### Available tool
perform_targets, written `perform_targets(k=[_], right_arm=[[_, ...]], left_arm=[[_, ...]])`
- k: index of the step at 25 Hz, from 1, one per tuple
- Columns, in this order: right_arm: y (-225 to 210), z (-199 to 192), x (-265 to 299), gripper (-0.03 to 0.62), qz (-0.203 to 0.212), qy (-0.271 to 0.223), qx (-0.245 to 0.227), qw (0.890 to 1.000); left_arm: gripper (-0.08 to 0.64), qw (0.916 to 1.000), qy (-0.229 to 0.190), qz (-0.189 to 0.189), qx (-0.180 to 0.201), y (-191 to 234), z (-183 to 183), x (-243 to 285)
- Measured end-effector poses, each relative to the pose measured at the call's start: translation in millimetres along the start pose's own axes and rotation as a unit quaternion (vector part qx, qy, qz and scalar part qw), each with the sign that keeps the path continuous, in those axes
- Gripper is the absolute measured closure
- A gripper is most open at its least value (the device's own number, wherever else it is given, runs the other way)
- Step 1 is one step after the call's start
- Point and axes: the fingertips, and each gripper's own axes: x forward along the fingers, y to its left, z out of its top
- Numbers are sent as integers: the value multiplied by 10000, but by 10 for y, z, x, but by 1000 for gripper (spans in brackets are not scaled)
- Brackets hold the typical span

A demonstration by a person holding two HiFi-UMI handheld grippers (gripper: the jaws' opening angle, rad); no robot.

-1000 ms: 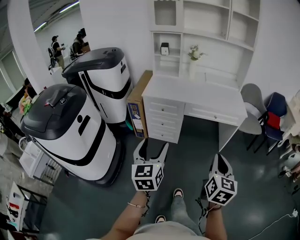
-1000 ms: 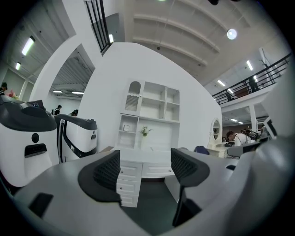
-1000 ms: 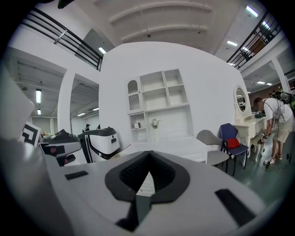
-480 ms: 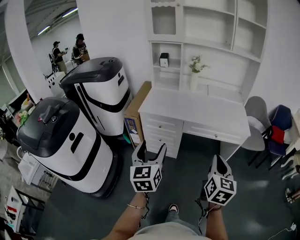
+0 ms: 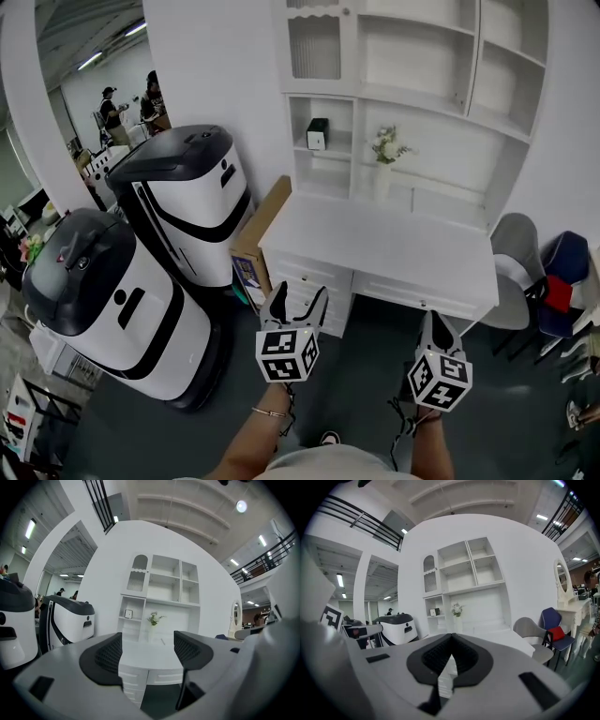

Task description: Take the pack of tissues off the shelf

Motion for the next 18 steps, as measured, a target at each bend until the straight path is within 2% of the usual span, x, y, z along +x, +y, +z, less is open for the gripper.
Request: perform_targets(k=[9,18], right_arm=[[-146,-3,541,586,136,101,166,9997],[-175,-41,1165,586,123,176,140,9997]], left_arm=[[229,9996,252,-61,64,-18,-54,545],[229,9998,196,-55,50,184,-42,1228]])
